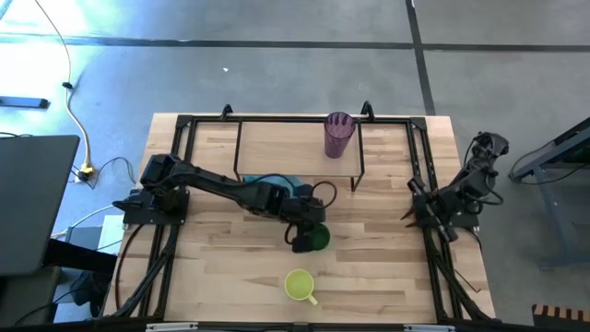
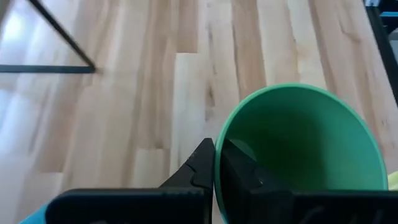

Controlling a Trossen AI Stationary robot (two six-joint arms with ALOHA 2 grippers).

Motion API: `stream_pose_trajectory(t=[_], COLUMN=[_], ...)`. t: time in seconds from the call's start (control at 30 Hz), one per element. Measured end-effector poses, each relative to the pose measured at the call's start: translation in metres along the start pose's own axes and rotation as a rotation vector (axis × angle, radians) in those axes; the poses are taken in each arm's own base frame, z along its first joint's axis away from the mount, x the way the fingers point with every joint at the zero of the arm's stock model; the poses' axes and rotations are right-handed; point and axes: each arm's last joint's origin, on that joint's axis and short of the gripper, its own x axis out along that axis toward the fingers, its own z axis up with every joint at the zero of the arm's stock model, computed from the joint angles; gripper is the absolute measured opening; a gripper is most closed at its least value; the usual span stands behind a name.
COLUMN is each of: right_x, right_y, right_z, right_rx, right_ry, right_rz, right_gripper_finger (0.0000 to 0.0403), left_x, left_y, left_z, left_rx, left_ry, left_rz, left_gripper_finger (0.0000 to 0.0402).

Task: Stack small to large cups/mugs on shelf
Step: Put the green cup on the shelf

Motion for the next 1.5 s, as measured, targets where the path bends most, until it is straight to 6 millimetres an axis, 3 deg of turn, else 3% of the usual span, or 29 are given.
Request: stream_pose_trajectory(t=[0.67, 1.1, 1.5], right_x=[0.004, 0.005, 0.008], right_y=[0.006, 0.006, -0.009], right_z=[-0.048, -0.050, -0.055], right_rx=[0.076, 0.073, 0.058], right_ry=[-0.021, -0.006, 0.038], right_rz=[0.060, 0.071, -0.037], right_gripper_finger=[0.0083, 0.0083, 0.0083], left_x=[-0.069, -0.100, -0.139], left_y=[0.013, 0.066, 0.123], left_z=[0.031, 0.051, 0.068], left_rx=[0.013, -0.010, -0.087], left_ry=[0.162, 0.159, 0.071], left_rz=[0.171, 0.200, 0.224], left_gripper_finger=[0.0000, 0.0000, 0.0000])
